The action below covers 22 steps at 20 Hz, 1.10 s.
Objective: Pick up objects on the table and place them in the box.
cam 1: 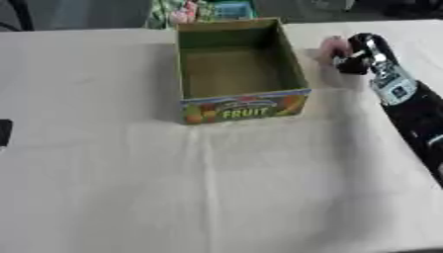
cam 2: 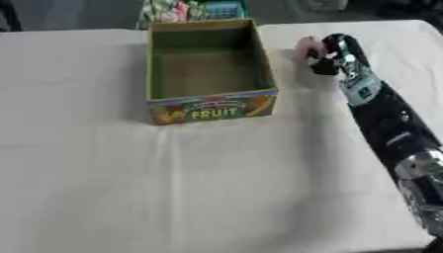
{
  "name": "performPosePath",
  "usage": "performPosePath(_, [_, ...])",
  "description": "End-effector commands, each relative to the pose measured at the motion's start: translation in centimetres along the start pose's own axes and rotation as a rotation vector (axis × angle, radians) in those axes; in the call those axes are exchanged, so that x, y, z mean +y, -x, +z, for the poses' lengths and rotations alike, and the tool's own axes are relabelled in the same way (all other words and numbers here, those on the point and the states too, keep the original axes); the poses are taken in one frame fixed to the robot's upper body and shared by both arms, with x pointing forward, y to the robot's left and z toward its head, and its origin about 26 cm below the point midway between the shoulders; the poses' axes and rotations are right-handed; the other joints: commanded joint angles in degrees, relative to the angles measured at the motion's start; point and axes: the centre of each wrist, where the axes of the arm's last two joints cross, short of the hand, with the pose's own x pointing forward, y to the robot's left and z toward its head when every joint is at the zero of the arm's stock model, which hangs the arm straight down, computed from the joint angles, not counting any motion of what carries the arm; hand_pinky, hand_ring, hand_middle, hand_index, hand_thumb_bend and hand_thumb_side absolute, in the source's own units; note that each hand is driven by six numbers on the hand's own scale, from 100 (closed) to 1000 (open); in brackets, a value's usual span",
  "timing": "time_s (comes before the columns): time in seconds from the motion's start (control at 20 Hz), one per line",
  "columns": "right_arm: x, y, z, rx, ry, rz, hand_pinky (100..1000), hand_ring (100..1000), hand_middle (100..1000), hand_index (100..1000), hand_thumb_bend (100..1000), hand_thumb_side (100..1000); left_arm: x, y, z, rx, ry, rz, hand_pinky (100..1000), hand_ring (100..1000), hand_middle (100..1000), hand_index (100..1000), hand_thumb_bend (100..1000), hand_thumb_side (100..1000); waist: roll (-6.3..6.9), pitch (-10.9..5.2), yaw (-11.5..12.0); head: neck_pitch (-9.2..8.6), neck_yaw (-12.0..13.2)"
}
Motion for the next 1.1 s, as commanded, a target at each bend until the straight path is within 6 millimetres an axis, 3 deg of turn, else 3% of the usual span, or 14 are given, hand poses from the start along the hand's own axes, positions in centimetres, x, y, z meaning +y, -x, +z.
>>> performPosePath(0.05, [-1.8,-0.3,-0.4,-0.012,0.065,0.017,707,690,374,456,100,100,0.0,-0.7,-0.3,-0.027,0.006,-0.001,552,590,622,764,445,100,0.09,-0.91,-0.30,0.07,-0.31])
performPosePath(0.4, [-2.9,-3.2,-0.8,-0.138,0.105,0.004,703,679,351,434,100,100,0.1,-0.5,-0.2,-0.020,0.004,-0.002,552,590,623,764,444,100,0.01,-1.17,-1.37,0.42,-0.37])
performPosePath(0.8, [-4.1,-9.0,-0.4,-0.359,0.090,-0.031,703,683,352,435,100,100,0.1,-0.3,-0.1,-0.012,0.003,-0.003,553,591,624,764,443,100,-0.06,-1.63,-2.28,0.70,-0.42])
performPosePath(1.1, [-3.8,-13.1,0.5,-0.503,0.029,-0.054,704,683,353,436,100,100,0.1,-0.3,-0.1,-0.011,0.007,-0.002,553,592,625,765,443,100,-0.11,-1.81,-2.23,0.89,-0.77])
